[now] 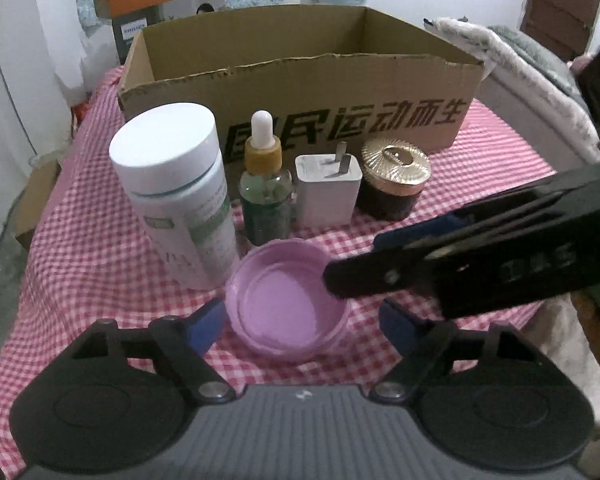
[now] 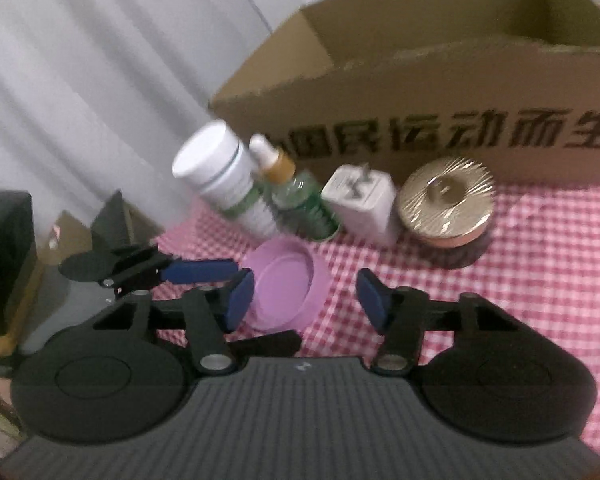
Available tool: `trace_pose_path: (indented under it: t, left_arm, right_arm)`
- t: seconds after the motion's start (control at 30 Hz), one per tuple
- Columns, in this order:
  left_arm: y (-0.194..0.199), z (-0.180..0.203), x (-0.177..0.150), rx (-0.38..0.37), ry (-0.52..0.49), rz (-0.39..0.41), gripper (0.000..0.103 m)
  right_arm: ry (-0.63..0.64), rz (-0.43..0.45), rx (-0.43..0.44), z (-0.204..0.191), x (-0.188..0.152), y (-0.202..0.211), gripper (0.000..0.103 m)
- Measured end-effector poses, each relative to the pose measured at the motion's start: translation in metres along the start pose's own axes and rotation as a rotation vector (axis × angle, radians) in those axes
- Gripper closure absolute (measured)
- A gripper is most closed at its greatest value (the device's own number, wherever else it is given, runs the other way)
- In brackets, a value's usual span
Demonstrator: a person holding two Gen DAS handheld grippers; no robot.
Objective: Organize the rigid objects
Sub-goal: 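Move the right tool to the purple lid and grasp its rim, then lift the purple lid into the box and open the right tool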
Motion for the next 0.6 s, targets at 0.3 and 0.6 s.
trace_pose_path:
  t: [0.3,0.6]
  left_arm:
    - [-0.001,0.010,-0.001,0.000,-0.055,0.045,0.031]
    - [-0.008,0.038,0.005,-0.101,-0.128,0.069,0.031]
  right_arm:
    - [-0.005,-0.056,-0.025,0.006,-0.004,-0.026,0.080]
    - [-0.055,-0.037,-0.086,0.027,-0.016,0.011,0.081]
Point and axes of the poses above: each gripper's, at about its wrist camera, not at the fingertips, and y roughly against the way its jaws point, z to its right, x to its top, the point moved 1 cm from there along -y, roughly the way its jaws point, and after that the axes turned 3 degrees about -y, right-handed, at the moved point
